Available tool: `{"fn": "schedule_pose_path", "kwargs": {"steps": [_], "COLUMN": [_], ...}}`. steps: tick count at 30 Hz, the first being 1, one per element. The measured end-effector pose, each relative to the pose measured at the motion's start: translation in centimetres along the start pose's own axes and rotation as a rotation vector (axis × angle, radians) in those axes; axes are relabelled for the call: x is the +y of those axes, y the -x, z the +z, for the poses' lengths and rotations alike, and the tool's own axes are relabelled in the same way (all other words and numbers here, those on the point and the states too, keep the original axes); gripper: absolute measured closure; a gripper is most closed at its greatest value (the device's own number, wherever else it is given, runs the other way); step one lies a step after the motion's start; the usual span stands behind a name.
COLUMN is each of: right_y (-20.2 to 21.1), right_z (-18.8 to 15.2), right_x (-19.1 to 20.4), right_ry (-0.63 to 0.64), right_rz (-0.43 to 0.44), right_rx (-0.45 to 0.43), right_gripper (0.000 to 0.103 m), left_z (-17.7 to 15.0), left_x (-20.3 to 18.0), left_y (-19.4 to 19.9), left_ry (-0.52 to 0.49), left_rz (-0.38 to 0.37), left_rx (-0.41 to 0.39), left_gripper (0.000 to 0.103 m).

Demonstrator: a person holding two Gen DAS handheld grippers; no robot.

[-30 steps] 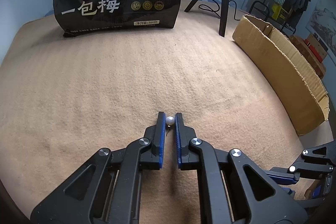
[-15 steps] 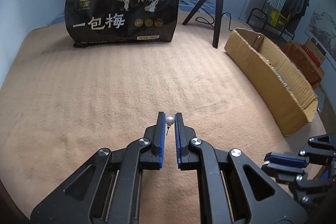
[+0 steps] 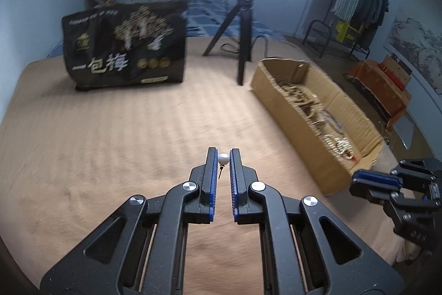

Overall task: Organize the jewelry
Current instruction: 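Carry both pearl earrings in the closed tools over the cardboard box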

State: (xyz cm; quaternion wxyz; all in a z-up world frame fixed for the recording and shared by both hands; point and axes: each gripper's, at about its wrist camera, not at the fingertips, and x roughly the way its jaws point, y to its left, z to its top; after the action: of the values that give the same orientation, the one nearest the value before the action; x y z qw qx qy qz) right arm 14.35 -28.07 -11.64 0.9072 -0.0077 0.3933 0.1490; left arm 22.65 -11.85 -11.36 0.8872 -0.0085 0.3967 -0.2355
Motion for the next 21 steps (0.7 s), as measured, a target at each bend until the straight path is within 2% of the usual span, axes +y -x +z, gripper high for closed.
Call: {"fn": "schedule_pose_path", "kwargs": {"steps": [12, 21], "right_y": [3.5, 3.9], "right_z": [-0.3, -0.8], "right_x": [-6.3, -9.9], "right_ry": [-0.066, -0.107], "right_rz": [-0.096, -0.145], "right_rx": [-0.046, -0.049], "right_gripper": [0.096, 0.096], "left_z": [2.2, 3.6], "left_x": [-5.8, -9.0], "left_y": [-0.4, -2.7], "left_ry": [-0.037, -0.056], "left_rz": [-0.071, -0.102], "left_rx": [-0.031, -0.022], "left_gripper": [0.096, 0.096]}}
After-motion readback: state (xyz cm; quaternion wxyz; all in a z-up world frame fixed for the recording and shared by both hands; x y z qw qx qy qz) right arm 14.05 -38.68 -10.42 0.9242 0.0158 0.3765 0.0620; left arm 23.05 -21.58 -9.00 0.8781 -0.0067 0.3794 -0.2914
